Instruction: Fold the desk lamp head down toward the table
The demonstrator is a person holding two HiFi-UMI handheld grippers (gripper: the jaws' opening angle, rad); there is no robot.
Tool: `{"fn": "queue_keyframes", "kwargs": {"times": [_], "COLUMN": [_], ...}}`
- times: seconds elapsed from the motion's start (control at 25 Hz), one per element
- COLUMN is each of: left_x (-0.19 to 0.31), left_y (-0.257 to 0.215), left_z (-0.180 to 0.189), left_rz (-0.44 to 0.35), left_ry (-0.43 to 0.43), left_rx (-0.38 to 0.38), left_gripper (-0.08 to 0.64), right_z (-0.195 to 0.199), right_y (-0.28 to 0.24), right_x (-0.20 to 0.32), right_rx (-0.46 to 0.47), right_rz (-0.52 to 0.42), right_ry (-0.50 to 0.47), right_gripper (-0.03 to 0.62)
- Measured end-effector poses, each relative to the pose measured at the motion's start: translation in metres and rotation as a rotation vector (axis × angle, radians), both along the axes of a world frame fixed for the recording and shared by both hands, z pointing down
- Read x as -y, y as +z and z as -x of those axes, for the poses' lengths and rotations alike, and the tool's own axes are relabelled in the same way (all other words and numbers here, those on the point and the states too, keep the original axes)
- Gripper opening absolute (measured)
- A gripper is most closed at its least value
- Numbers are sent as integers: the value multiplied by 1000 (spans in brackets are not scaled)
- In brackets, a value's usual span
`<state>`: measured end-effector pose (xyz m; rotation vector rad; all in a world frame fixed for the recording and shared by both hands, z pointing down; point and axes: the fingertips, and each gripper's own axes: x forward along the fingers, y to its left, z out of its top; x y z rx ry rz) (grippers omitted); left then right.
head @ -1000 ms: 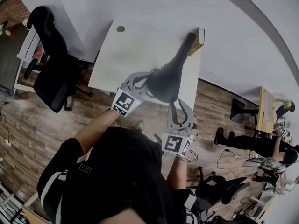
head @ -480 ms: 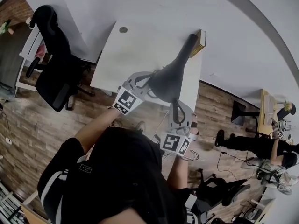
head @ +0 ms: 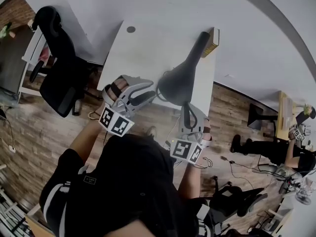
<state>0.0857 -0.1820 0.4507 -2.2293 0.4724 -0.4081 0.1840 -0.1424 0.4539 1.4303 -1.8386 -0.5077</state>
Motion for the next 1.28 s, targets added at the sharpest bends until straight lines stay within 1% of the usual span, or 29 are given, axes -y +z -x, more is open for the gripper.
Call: {"fn": "queue_keyframes", "kwargs": {"times": [0.12,0.24,0.28,0.32,0.36,0.4,0.56,0.76,0.92,1.16,1.28], "left_x": [-7,-4,-2,-1,-1,-1,-1,3,5,14,17], "left_y": [0,6,7,9,10,12,24,41,57,81,90], "left_z": [-12,-24,-28,-31,-33,-35,-37,-37,-40,-44,-47], "left_rz": [-103,-178,-195,-205,-209,-205,-186,-203,-196,-181,-210], "left_ry": [23,30,29,28,26,27,37,31,28,31,26], "left_rx": [99,181,202,217,228,236,265,263,269,306,332], "left_gripper": [212,212,197,144,76,71,71,72,75,87,94], "right_z": [1,2,3,3,3,2,0,-1,-4,-8,-12], "right_y": [1,0,0,1,2,4,15,33,48,72,82], "right_x": [-1,0,0,-1,-1,-1,0,4,7,16,20], "right_rx": [0,-4,-4,-4,-7,-12,-33,-57,-81,-62,-83], "right_rz": [0,-5,-7,-9,-10,-8,7,-5,8,31,34], "right_ry": [-5,-8,-9,-9,-8,-8,-6,-2,-5,-6,-10], "right_gripper": [43,43,41,41,41,41,44,48,54,66,69]}}
